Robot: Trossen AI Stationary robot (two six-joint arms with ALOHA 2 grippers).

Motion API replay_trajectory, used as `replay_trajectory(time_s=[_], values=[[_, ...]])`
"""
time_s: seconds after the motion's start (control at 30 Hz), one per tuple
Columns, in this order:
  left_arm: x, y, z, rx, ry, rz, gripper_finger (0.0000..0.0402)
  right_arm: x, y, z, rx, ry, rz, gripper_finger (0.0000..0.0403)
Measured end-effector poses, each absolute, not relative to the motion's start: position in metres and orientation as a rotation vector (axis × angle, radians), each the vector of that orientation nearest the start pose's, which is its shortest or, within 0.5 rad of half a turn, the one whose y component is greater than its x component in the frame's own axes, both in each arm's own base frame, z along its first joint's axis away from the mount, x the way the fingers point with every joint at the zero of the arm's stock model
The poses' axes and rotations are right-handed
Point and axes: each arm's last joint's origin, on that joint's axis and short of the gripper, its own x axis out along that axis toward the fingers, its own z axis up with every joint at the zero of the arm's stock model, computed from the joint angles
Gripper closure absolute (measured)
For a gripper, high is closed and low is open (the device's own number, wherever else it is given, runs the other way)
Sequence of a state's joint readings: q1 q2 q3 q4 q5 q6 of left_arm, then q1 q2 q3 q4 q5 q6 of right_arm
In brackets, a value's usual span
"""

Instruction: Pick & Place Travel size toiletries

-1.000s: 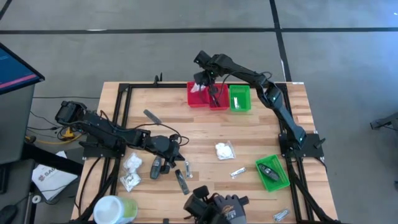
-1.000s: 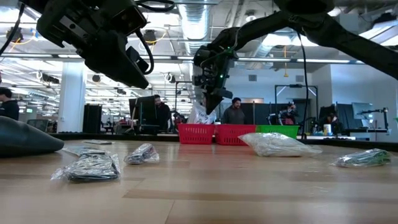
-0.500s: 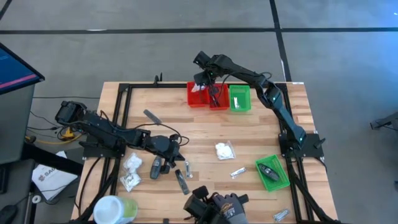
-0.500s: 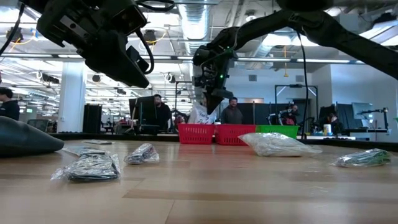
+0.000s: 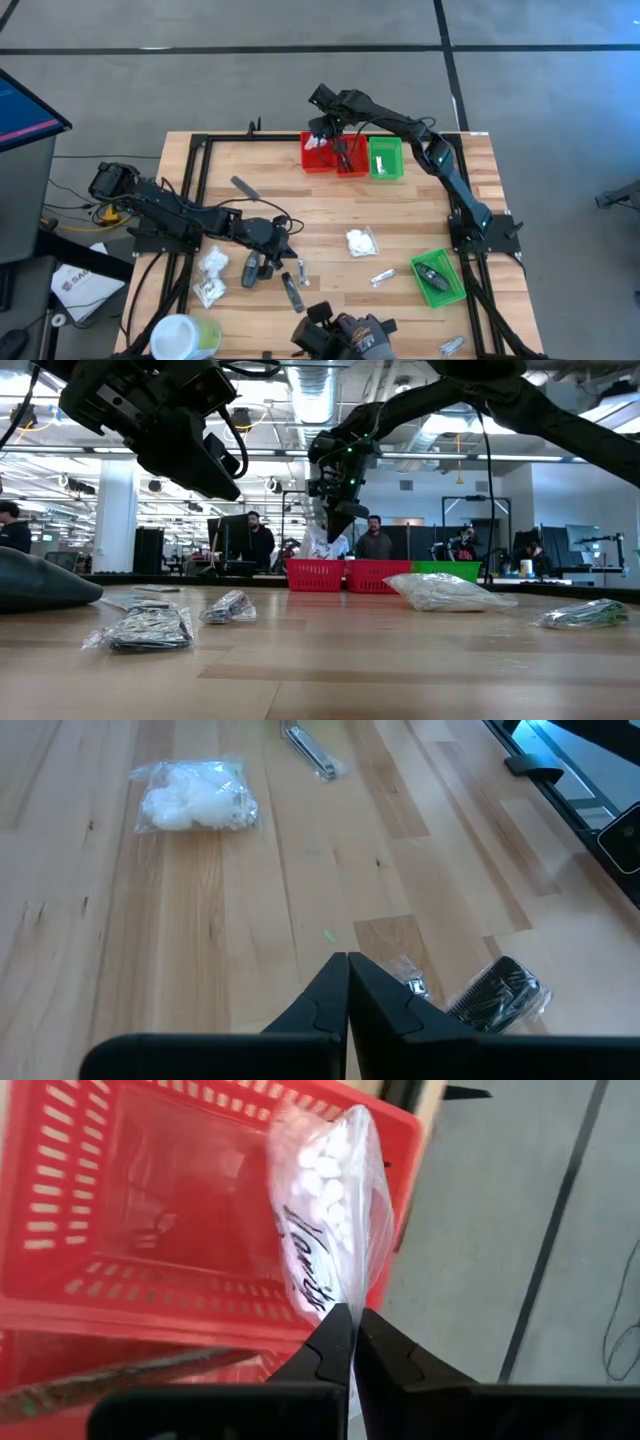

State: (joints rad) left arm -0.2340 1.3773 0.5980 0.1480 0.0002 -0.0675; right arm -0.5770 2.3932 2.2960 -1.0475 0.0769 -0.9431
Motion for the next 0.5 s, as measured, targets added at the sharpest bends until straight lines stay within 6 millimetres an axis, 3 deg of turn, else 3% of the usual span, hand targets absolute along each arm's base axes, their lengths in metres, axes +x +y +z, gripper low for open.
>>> replay_trajectory(time_s=[0.5], values=[[0.257,-0.061,0.176,0.012,0.630,-0.207,0.0401,0.421,-0.271,0.215,-0.539,1.345,-0.007,0.0368]])
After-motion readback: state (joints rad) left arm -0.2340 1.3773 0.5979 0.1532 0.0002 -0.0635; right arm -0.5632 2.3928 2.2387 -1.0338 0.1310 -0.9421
